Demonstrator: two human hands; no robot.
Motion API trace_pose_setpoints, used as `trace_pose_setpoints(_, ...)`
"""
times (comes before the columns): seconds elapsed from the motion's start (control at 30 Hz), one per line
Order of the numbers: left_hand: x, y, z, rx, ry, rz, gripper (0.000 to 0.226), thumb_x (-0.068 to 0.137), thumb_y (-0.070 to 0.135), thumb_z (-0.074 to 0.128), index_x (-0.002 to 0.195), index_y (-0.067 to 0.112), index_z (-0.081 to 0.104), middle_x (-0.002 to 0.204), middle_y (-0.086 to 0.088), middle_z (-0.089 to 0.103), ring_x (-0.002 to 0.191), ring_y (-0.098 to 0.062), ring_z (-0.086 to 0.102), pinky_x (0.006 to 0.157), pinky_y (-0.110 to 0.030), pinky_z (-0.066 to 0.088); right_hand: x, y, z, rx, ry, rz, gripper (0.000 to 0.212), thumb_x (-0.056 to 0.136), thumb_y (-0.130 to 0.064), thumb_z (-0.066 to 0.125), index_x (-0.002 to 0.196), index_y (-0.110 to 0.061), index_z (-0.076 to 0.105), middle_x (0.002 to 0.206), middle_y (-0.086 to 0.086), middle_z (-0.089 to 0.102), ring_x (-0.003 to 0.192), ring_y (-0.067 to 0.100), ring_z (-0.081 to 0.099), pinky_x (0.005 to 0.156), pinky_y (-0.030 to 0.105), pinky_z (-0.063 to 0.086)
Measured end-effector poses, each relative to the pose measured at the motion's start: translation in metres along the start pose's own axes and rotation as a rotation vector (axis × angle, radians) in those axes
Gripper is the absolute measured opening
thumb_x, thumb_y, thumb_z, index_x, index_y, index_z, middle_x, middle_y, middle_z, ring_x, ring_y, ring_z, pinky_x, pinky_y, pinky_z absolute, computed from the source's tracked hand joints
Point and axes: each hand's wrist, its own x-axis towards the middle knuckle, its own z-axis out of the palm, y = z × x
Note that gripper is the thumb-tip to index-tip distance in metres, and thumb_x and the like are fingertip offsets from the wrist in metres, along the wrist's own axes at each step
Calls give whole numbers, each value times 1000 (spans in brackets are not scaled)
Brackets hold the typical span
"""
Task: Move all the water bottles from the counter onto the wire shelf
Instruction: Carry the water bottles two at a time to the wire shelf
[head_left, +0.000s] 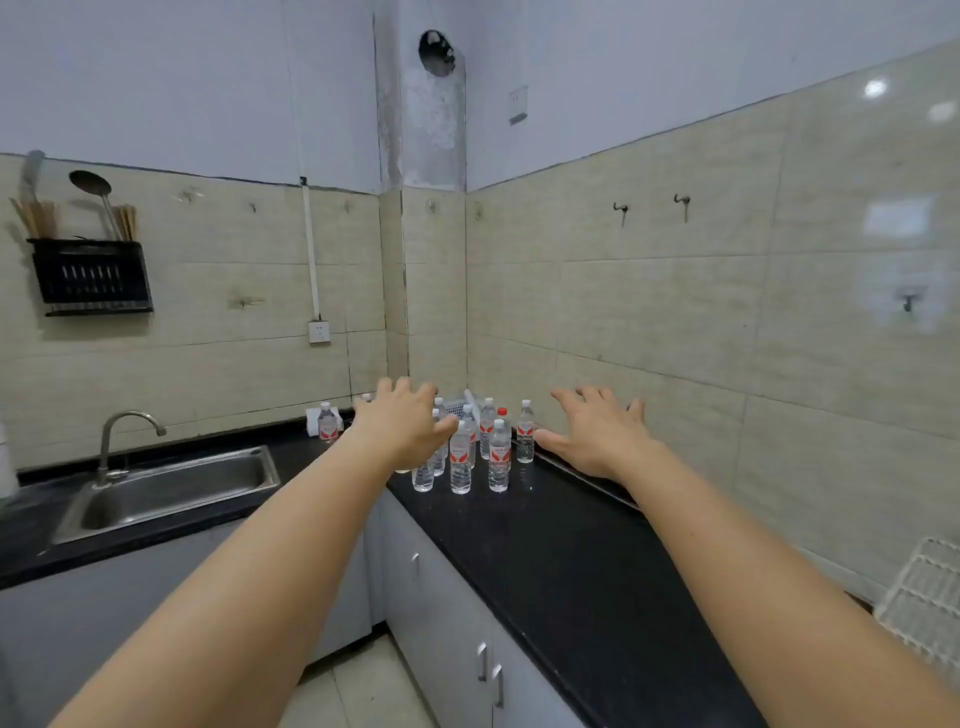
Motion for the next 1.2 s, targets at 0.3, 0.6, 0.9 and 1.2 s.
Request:
trace_pose_setpoints(0.3,127,3,68,-41,-51,-4,57,94,51,32,139,17,35,141,-15,39,132,-33,29,103,-51,37,133,28,52,-19,-22,14,66,94,-59,41,149,-24,29,151,7,37,139,26,30,110,56,23)
trace_pose_setpoints(0.6,246,-52,151,-85,-87,-11,57,93,48,37,141,18,34,143,-15,38,131,-34,33,100,-48,38,263,1,139,-33,-97,28,64,94,-53,45,147,-22,32,151,8,35,138,27,31,109,56,25)
trace_pose_setpoints(0.9,384,-154,234,-151,-135,62,54,94,47,38,139,17,37,137,-15,43,126,-34,38,97,-48,41,401,-57,231,39,-136,124,62,94,-51,46,145,-19,33,150,9,36,140,29,28,109,57,25)
trace_pose_setpoints(1.2,454,-200,356,-260,-343,67,52,94,42,41,138,16,38,139,-13,43,128,-32,39,101,-47,40,472,-65,330,43,-292,228,64,93,-48,50,148,-22,28,152,8,34,140,29,29,112,56,26)
